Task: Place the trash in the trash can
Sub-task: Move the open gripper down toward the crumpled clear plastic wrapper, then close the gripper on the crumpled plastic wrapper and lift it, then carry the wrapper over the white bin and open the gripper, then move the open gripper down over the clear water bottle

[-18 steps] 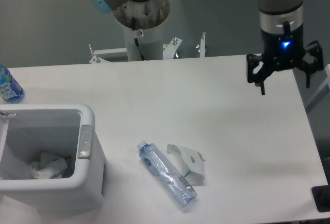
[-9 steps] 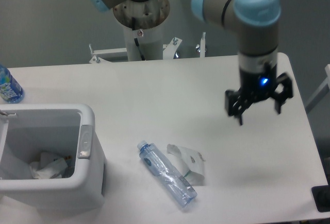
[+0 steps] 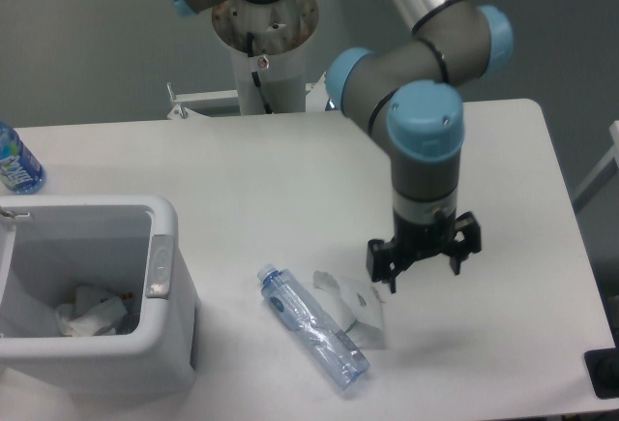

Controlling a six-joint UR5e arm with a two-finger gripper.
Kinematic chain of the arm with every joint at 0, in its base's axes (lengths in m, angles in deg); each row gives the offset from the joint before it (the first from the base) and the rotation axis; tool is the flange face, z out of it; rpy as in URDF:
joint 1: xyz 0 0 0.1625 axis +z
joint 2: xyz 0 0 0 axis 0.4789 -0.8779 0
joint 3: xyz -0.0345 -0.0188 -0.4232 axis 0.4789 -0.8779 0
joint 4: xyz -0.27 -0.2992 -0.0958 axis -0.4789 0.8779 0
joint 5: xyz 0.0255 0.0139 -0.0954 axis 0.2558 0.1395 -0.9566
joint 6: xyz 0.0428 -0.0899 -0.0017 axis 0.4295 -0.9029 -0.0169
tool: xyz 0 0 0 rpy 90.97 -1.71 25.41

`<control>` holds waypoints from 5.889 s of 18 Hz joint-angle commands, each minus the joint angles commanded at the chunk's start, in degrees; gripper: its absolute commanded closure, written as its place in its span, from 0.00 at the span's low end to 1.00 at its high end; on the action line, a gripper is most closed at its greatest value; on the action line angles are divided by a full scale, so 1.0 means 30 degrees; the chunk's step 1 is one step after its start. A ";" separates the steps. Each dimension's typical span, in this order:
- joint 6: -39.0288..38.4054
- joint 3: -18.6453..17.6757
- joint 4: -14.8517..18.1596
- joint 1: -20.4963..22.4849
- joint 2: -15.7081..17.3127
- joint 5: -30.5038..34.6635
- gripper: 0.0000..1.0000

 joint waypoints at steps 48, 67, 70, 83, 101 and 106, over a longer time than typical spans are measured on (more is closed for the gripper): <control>-0.5476 0.2782 -0.0499 0.1321 0.4360 -0.8729 1.00; -0.6005 0.1873 -0.0792 -0.6036 0.5653 -0.8612 0.00; -0.6094 0.1844 -0.0762 -0.6036 0.5682 -0.8612 0.00; -0.6007 0.1286 -0.0733 -0.0678 0.3986 -0.6623 0.00; -0.5801 0.3220 -0.2198 -0.0089 -0.3075 -0.3428 0.00; -0.5713 0.2958 -0.2139 -0.0177 -0.3751 -0.3192 0.00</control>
